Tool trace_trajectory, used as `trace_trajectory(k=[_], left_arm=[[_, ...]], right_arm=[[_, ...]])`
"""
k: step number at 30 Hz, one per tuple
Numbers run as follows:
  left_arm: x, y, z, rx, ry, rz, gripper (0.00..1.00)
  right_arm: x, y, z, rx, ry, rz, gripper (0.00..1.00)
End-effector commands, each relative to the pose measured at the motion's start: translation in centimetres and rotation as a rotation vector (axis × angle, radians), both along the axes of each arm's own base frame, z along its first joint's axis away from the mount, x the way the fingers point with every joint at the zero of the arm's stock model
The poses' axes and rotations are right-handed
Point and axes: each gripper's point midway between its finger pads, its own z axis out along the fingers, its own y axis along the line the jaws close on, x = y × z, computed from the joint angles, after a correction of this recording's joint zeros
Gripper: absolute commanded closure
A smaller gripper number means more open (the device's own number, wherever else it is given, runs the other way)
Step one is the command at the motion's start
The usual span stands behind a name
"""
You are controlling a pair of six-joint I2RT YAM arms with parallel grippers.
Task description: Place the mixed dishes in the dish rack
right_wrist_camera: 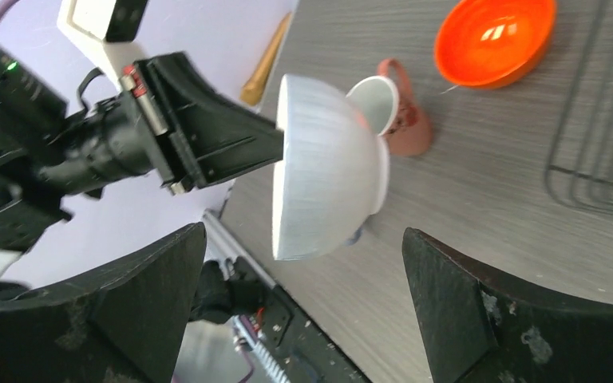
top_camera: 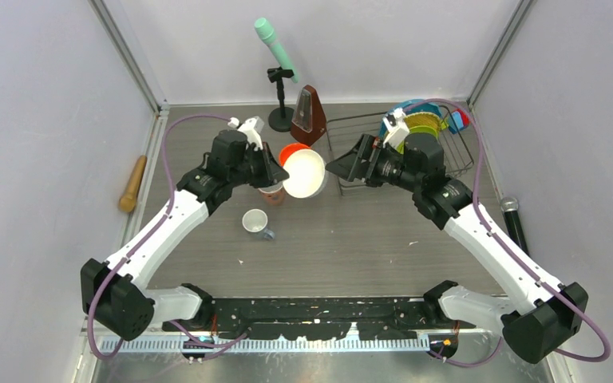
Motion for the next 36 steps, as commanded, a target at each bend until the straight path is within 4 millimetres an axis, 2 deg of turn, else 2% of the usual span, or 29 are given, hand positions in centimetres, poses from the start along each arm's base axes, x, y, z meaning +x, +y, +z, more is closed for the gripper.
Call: trace_trajectory(k=[1,7,12,18,22,27,31,36], left_arm=[[-0.6,-3.4,7.1,-0.284,-0.112,-0.131,1.00],[-0.9,-4.0,8.6,-0.356,-0.109,-0.160,1.00],[-0.9,-4.0,9.4,-0.386,-0.114,-0.162,1.00],[-0.8,-3.8,9.6,-0.395,-0.112,-0.153,1.00],[-0.9,-4.0,9.7,-0.407,-0.104,-0.160,1.00],[-1.1,-4.4,9.8,-0.428,-0.093,-0.177,1.00],[-1.1,-4.5,9.5,-0.431,-0.081,-0.184,1.00],[-1.3,-4.8,9.5,-0.442,-0.071,-0.201,1.00]], right_arm=[[-2.2,2.2,3.8,0.153,-0.052,0.162,0.00],[-2.2,2.7,4.0,0.182,-0.028,0.177,0.00],[-1.7,2.1,3.5,0.170,-0.013,0.120,0.00],[-1.8,1.4,3.0,0.152,-0.017,0.084,0.00],[-1.7,1.6,2.7,0.171,0.003,0.090,0.01],[-2.0,2.1,3.6,0.217,-0.030,0.122,0.02],[-2.0,2.2,4.1,0.232,-0.050,0.133,0.13],[-1.9,2.4,4.8,0.261,-0.082,0.137,0.21]])
